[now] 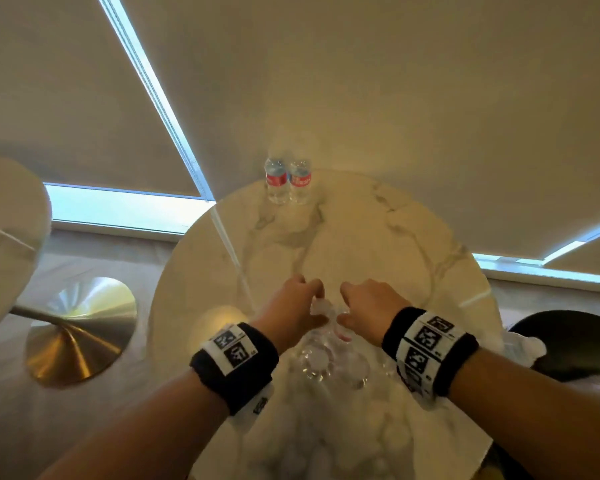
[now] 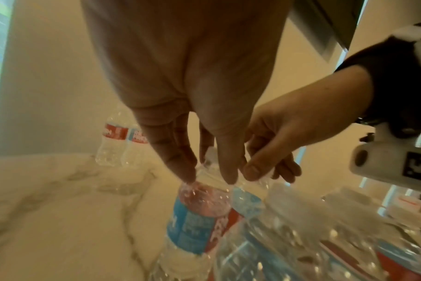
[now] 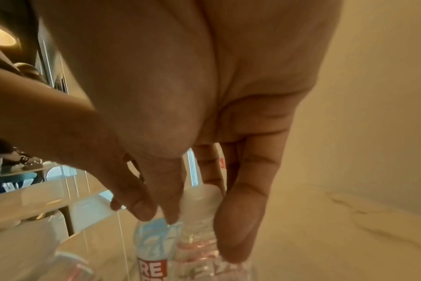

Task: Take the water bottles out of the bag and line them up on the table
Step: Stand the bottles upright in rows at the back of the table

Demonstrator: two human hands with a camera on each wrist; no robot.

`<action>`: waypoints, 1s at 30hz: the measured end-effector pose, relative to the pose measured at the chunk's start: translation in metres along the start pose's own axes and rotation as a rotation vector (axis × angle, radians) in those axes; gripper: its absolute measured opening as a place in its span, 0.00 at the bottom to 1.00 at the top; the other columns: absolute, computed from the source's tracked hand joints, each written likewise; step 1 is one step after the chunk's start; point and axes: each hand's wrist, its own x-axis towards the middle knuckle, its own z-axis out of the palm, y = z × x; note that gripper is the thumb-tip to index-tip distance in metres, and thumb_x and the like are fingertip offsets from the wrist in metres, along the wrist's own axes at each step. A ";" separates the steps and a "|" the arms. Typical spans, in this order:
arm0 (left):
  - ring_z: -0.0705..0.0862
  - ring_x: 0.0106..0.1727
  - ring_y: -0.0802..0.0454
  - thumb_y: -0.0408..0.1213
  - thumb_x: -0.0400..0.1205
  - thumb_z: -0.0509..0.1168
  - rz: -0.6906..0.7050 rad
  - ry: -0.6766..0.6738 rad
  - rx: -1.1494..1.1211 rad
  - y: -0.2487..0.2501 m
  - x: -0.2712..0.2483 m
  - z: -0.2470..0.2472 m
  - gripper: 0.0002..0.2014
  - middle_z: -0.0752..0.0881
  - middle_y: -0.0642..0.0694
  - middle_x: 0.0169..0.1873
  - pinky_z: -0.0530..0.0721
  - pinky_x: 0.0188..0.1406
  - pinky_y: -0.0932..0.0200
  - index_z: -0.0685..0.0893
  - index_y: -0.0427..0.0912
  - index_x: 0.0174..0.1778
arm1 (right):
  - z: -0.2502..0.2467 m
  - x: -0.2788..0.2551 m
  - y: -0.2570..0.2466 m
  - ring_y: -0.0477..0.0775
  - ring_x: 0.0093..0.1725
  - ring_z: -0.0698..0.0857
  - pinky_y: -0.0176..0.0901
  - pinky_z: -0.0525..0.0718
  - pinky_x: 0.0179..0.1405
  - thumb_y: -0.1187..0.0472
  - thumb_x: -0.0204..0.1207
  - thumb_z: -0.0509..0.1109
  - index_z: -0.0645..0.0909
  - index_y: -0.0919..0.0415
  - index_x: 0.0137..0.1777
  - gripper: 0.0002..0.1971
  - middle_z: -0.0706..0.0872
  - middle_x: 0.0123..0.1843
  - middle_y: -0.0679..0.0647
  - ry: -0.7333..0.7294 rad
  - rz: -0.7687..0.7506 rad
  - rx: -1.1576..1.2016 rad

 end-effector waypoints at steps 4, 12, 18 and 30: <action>0.79 0.45 0.50 0.39 0.79 0.74 0.073 0.004 -0.088 -0.015 0.026 -0.011 0.18 0.78 0.46 0.54 0.74 0.45 0.62 0.83 0.43 0.65 | -0.009 0.024 0.007 0.60 0.48 0.82 0.43 0.71 0.39 0.56 0.77 0.69 0.79 0.56 0.58 0.11 0.81 0.51 0.57 0.047 0.062 0.051; 0.82 0.50 0.47 0.38 0.79 0.74 0.224 0.141 0.010 -0.015 0.155 -0.101 0.19 0.84 0.41 0.57 0.73 0.49 0.60 0.85 0.41 0.66 | -0.098 0.125 0.054 0.57 0.47 0.80 0.42 0.73 0.43 0.53 0.68 0.76 0.83 0.51 0.56 0.16 0.81 0.49 0.55 0.268 0.021 0.118; 0.84 0.59 0.39 0.37 0.79 0.72 0.248 0.191 0.168 -0.015 0.257 -0.142 0.20 0.85 0.39 0.60 0.75 0.52 0.56 0.85 0.43 0.68 | -0.151 0.216 0.075 0.57 0.49 0.79 0.43 0.72 0.45 0.56 0.70 0.76 0.84 0.55 0.59 0.17 0.83 0.55 0.58 0.339 -0.012 0.053; 0.82 0.65 0.37 0.35 0.81 0.70 0.169 0.237 0.244 -0.036 0.319 -0.130 0.23 0.84 0.35 0.65 0.76 0.60 0.52 0.81 0.39 0.74 | -0.151 0.289 0.098 0.56 0.48 0.78 0.43 0.73 0.45 0.58 0.70 0.76 0.82 0.54 0.59 0.17 0.85 0.57 0.59 0.366 -0.024 0.131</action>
